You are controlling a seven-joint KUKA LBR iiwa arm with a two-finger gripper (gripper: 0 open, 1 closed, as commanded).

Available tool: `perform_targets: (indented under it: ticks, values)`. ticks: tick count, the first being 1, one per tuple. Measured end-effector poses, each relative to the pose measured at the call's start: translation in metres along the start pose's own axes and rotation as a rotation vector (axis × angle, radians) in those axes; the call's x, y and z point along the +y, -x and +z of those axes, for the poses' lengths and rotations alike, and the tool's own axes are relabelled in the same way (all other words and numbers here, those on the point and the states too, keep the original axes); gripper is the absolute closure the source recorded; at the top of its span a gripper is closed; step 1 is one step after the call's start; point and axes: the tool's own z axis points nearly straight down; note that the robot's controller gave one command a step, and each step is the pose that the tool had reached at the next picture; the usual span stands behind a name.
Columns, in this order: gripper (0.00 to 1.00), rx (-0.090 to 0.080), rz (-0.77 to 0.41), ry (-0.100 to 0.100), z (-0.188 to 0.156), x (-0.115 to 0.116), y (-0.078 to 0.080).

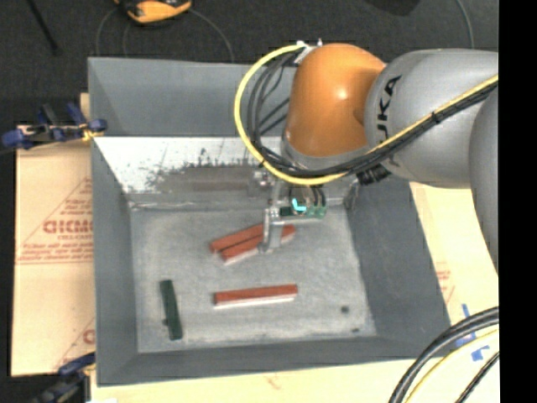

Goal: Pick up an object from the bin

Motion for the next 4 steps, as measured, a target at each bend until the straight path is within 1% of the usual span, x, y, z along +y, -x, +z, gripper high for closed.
perform_targets:
  ticks: [1, 2, 3, 4]
  values:
    - [0.0, -0.008, 0.001, 0.001, -0.005, 0.0, 0.002]
    - [0.0, -0.013, -0.091, -0.002, 0.03, -0.007, 0.016]
    - [0.0, -0.013, -0.196, -0.003, 0.096, -0.048, 0.032]
    - [1.0, -0.008, -0.199, 0.002, 0.124, 0.028, 0.008]
